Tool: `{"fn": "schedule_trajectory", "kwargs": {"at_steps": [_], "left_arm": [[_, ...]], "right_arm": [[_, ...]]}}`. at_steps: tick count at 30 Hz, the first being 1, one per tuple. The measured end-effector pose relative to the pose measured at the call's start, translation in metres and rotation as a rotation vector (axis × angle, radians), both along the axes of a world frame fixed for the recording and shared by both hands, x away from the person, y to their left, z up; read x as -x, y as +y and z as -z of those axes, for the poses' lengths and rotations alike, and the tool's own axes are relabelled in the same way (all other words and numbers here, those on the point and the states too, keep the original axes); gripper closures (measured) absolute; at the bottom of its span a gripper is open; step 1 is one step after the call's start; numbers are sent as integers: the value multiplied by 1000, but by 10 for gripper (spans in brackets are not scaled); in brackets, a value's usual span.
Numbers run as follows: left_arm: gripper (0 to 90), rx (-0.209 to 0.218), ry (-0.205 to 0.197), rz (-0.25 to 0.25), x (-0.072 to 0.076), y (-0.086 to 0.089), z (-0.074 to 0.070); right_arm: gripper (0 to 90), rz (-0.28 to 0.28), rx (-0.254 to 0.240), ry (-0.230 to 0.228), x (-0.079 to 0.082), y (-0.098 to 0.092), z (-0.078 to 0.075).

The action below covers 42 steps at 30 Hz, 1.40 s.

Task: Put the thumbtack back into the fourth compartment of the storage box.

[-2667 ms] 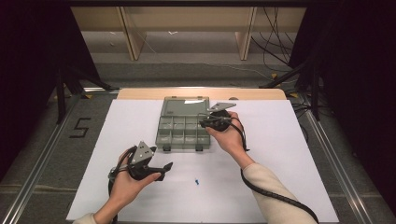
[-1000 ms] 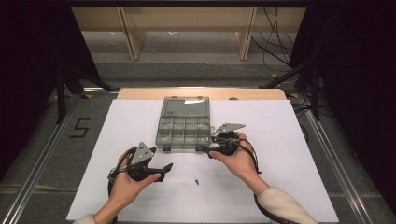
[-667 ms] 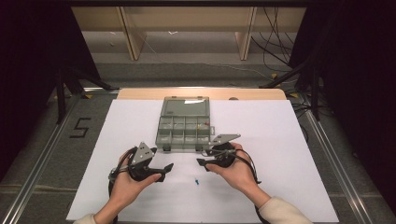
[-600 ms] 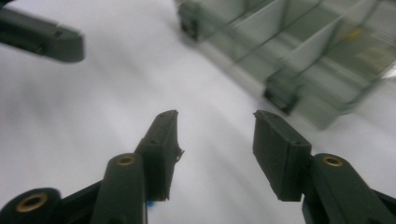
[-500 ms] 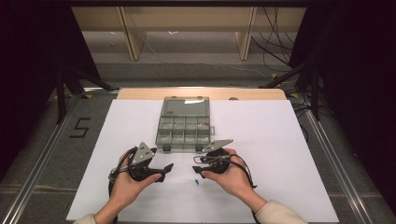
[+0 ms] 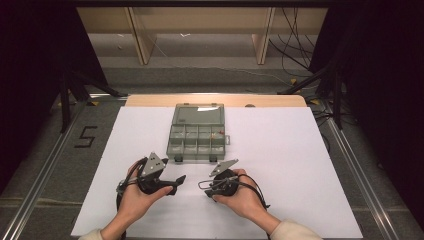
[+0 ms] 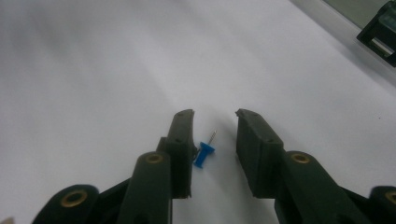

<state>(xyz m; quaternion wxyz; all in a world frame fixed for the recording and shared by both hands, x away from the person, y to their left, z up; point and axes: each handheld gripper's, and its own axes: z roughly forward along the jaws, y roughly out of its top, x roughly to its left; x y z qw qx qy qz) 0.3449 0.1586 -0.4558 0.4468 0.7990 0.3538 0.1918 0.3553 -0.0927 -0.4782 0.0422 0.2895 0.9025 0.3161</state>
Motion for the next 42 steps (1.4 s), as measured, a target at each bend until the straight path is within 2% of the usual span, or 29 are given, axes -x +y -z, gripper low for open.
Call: {"fn": "schedule_trajectory", "kwargs": {"at_steps": [2, 9, 14, 18, 42], "left_arm": [[161, -4, -2, 2, 0, 0, -1], [163, 2, 6, -8, 1, -1, 0], [163, -10, 0, -1, 1, -1, 1], [163, -9, 0, 3, 0, -2, 0], [165, -5, 3, 3, 0, -2, 1]], "right_arm": [[699, -6, 10, 3, 1, 1, 1], [757, -38, 60, -45, 3, 3, 0], [784, -53, 73, -74, 4, 5, 1], [831, -64, 75, -66, 3, 4, 0], [840, -56, 55, -40, 1, 3, -1]]}}
